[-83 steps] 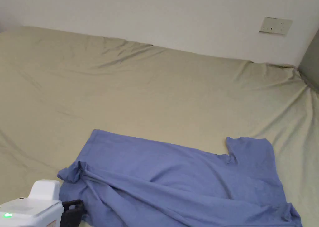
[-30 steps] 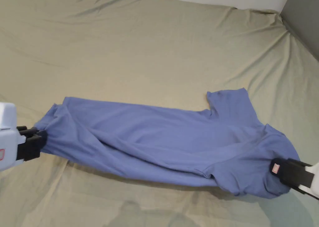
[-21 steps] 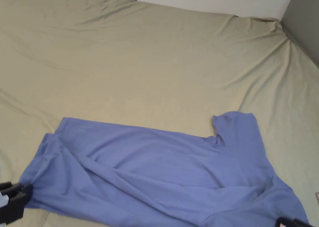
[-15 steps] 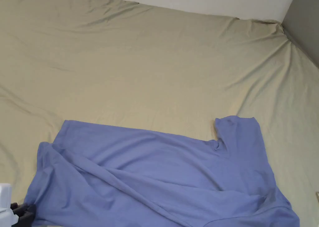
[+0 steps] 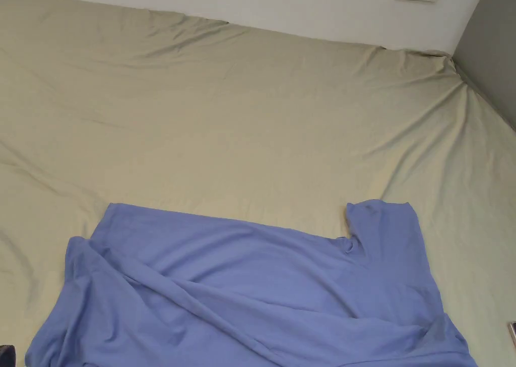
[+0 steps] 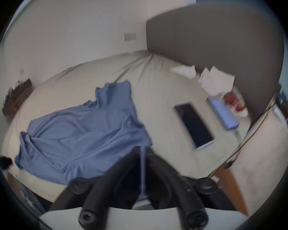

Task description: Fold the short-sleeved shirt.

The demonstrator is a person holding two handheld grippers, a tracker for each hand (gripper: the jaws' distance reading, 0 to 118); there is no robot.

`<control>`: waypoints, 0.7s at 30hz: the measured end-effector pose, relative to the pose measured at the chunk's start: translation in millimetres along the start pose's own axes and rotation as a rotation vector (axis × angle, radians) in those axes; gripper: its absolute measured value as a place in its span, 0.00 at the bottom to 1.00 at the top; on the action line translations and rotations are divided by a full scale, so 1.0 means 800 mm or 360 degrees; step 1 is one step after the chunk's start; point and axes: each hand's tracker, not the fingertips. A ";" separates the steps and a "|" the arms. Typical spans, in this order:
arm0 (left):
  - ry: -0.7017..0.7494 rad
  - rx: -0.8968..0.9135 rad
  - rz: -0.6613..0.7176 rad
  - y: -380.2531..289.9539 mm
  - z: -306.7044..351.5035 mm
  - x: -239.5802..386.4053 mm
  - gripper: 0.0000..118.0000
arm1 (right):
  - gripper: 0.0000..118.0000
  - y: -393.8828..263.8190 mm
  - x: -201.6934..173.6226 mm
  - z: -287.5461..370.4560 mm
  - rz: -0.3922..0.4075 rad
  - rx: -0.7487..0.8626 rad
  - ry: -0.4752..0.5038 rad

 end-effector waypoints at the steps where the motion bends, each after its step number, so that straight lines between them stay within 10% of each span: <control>1: -0.0005 0.0017 -0.0016 0.001 0.008 0.005 0.00 | 0.01 0.000 -0.005 0.005 0.0024 -0.0017 0.0073; 7: -0.0104 0.0032 -0.0025 -0.001 0.004 0.037 0.00 | 0.01 -0.017 -0.047 -0.001 -0.0118 -0.0127 0.0369; 21: -0.0190 0.0159 -0.0226 0.118 -0.083 0.058 0.00 | 0.01 0.033 -0.081 -0.022 -0.0047 -0.0072 0.0435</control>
